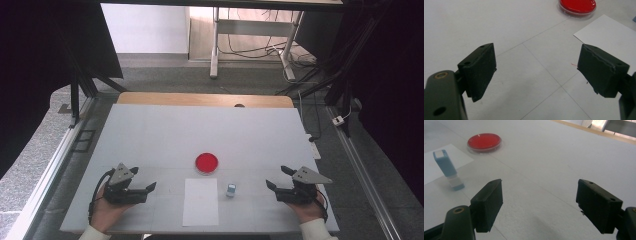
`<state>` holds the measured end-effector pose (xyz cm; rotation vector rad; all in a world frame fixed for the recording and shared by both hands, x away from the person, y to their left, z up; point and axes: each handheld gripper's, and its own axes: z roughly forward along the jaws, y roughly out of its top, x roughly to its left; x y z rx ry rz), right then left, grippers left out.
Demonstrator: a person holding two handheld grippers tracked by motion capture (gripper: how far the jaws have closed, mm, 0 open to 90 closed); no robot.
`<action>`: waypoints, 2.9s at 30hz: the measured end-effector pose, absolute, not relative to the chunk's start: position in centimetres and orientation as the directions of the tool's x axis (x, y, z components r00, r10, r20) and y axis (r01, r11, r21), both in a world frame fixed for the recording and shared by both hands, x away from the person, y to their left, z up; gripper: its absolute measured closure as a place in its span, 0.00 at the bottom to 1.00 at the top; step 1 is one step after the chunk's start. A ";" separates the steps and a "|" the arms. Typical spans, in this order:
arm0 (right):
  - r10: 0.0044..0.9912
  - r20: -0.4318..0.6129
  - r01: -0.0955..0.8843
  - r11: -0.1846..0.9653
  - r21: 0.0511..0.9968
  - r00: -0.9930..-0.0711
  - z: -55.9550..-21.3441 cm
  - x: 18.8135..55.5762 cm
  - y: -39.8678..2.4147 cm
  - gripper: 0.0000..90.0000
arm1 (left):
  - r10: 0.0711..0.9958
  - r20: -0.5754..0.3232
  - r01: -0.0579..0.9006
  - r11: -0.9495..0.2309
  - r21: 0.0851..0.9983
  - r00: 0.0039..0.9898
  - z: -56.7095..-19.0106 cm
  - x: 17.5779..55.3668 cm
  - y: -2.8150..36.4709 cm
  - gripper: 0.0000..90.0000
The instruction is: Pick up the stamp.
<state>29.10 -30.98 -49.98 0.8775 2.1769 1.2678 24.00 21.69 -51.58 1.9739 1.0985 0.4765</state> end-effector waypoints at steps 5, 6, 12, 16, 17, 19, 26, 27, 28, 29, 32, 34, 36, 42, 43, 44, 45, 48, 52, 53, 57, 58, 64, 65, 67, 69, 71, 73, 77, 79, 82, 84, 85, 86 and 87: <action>0.711 -0.092 0.262 0.371 0.891 -0.697 -49.6 28.9 -30.2 0.24 | 0.832 -0.052 0.522 -0.297 0.800 0.552 -51.5 24.0 21.5 0.18; 0.710 -0.084 0.264 0.366 0.893 -0.700 -49.4 28.9 -30.0 0.25 | 0.832 -0.052 0.523 -0.297 0.799 0.552 -51.5 24.0 21.5 0.17; 0.690 -0.065 0.272 0.368 0.889 -0.721 -48.5 28.9 -29.2 0.27 | 0.835 -0.058 0.526 -0.289 0.800 0.547 -51.5 24.0 21.5 0.18; 0.673 -0.062 0.260 0.367 0.893 -0.737 -47.9 28.6 -28.6 0.29 | 0.833 -0.056 0.524 -0.292 0.800 0.550 -51.5 24.0 21.5 0.18; 0.667 -0.060 0.259 0.368 0.893 -0.742 -47.6 28.6 -28.4 0.29 | 0.833 -0.055 0.524 -0.293 0.800 0.551 -51.5 23.9 21.5 0.18; 0.656 -0.062 0.249 0.370 0.895 -0.752 -47.2 28.5 -28.0 0.29 | 0.833 -0.056 0.524 -0.293 0.800 0.551 -51.5 24.0 21.5 0.18; 0.636 -0.057 0.243 0.375 0.894 -0.770 -46.3 28.6 -26.6 0.29 | 0.833 -0.061 0.522 -0.286 0.803 0.550 -51.4 24.1 21.6 0.18; 0.631 -0.065 0.237 0.382 0.893 -0.773 -46.0 28.6 -26.2 0.29 | 0.831 -0.059 0.522 -0.290 0.802 0.553 -51.4 24.1 21.5 0.18; 0.628 -0.067 0.235 0.386 0.892 -0.775 -45.9 28.7 -26.0 0.29 | 0.830 -0.059 0.522 -0.292 0.801 0.555 -51.5 24.2 21.4 0.18; 0.624 -0.068 0.230 0.385 0.894 -0.778 -45.8 28.7 -25.8 0.29 | 0.830 -0.059 0.522 -0.292 0.801 0.555 -51.5 24.2 21.4 0.18; 0.613 -0.065 0.230 0.389 0.892 -0.787 -45.5 29.0 -25.2 0.30 | 0.827 -0.057 0.520 -0.297 0.801 0.560 -51.5 24.2 21.3 0.18; 0.607 -0.064 0.228 0.391 0.892 -0.792 -45.4 29.1 -25.0 0.30 | 0.826 -0.056 0.519 -0.299 0.800 0.561 -51.5 24.1 21.2 0.18; 0.596 -0.062 0.225 0.394 0.891 -0.800 -45.2 29.3 -24.4 0.30 | 0.824 -0.057 0.518 -0.299 0.801 0.564 -51.5 24.1 21.2 0.18; 0.561 -0.063 0.213 0.413 0.885 -0.825 -44.7 29.9 -22.6 0.30 | 0.824 -0.059 0.523 -0.301 0.797 0.563 -51.5 24.2 21.1 0.18; 0.555 -0.064 0.213 0.419 0.883 -0.830 -44.6 30.0 -22.4 0.30 | 0.823 -0.059 0.523 -0.301 0.798 0.564 -51.5 24.2 21.1 0.18; 0.555 -0.064 0.213 0.419 0.883 -0.830 -44.6 30.0 -22.4 0.30 | 0.823 -0.059 0.523 -0.301 0.798 0.564 -51.5 24.2 21.1 0.18; 0.548 -0.068 0.210 0.429 0.879 -0.834 -44.6 30.1 -22.1 0.30 | 0.824 -0.058 0.523 -0.301 0.798 0.563 -51.5 24.2 21.1 0.18; 0.538 -0.063 0.211 0.434 0.876 -0.841 -44.9 30.0 -21.6 0.30 | 0.823 -0.059 0.523 -0.302 0.797 0.565 -51.6 24.1 21.2 0.18; 0.527 -0.056 0.217 0.442 0.870 -0.848 -45.6 29.7 -21.6 0.30 | 0.824 -0.056 0.522 -0.303 0.797 0.564 -51.6 24.1 21.3 0.18; 0.526 -0.046 0.228 0.443 0.867 -0.849 -45.9 29.6 -21.6 0.30 | 0.823 -0.056 0.522 -0.304 0.797 0.565 -51.6 24.1 21.3 0.18; 0.520 -0.040 0.234 0.450 0.862 -0.853 -46.2 29.5 -21.5 0.30 | 0.825 -0.052 0.522 -0.307 0.796 0.563 -51.7 24.2 21.2 0.18; 0.514 -0.038 0.235 0.455 0.859 -0.857 -46.5 29.4 -21.3 0.30 | 0.826 -0.049 0.521 -0.306 0.797 0.561 -51.7 24.2 21.2 0.18; 0.491 -0.043 0.243 0.504 0.829 -0.870 -47.5 29.6 -20.7 0.30 | 0.828 -0.049 0.518 -0.302 0.801 0.558 -51.7 24.1 21.3 0.19; 0.486 -0.044 0.242 0.508 0.827 -0.873 -47.7 29.6 -20.5 0.30 | 0.827 -0.049 0.519 -0.304 0.799 0.560 -51.7 24.1 21.3 0.19; 0.482 -0.049 0.243 0.523 0.817 -0.875 -48.0 29.6 -20.3 0.31 | 0.826 -0.049 0.520 -0.307 0.797 0.562 -51.7 24.2 21.3 0.19; 0.470 -0.043 0.245 0.532 0.810 -0.881 -48.3 29.7 -20.1 0.32 | 0.825 -0.050 0.521 -0.307 0.796 0.563 -51.8 24.3 21.3 0.19; 0.458 -0.037 0.246 0.542 0.803 -0.888 -48.6 29.5 -19.8 0.33 | 0.825 -0.050 0.521 -0.307 0.796 0.563 -51.8 24.2 21.4 0.19; 0.450 -0.039 0.242 0.549 0.800 -0.892 -48.6 29.4 -19.7 0.34 | 0.825 -0.049 0.520 -0.308 0.797 0.563 -51.8 24.2 21.4 0.19; 0.432 -0.044 0.233 0.565 0.792 -0.901 -49.0 29.1 -19.3 0.39 | 0.825 -0.047 0.520 -0.310 0.796 0.564 -51.8 24.2 21.3 0.19; 0.425 -0.043 0.229 0.568 0.790 -0.904 -49.2 29.1 -19.3 0.43 | 0.824 -0.044 0.519 -0.313 0.795 0.565 -51.8 24.1 21.3 0.19; 0.415 -0.047 0.223 0.577 0.786 -0.908 -49.4 29.0 -19.2 0.48 | 0.823 -0.042 0.519 -0.316 0.794 0.566 -51.8 24.1 21.2 0.19; 0.410 -0.054 0.218 0.586 0.781 -0.911 -49.6 29.0 -19.2 0.51 | 0.823 -0.042 0.520 -0.317 0.793 0.566 -51.8 24.2 21.2 0.19; 0.410 -0.054 0.218 0.586 0.781 -0.911 -49.6 29.0 -19.2 0.51 | 0.823 -0.041 0.520 -0.318 0.792 0.566 -51.8 24.2 21.2 0.19; 0.407 -0.054 0.216 0.588 0.780 -0.912 -49.7 29.0 -19.1 0.53 | 0.824 -0.039 0.520 -0.320 0.792 0.566 -51.9 24.2 21.2 0.19; 0.404 -0.063 0.212 0.599 0.772 -0.912 -49.8 29.1 -19.1 0.56 | 0.824 -0.039 0.520 -0.320 0.792 0.565 -51.9 24.2 21.2 0.19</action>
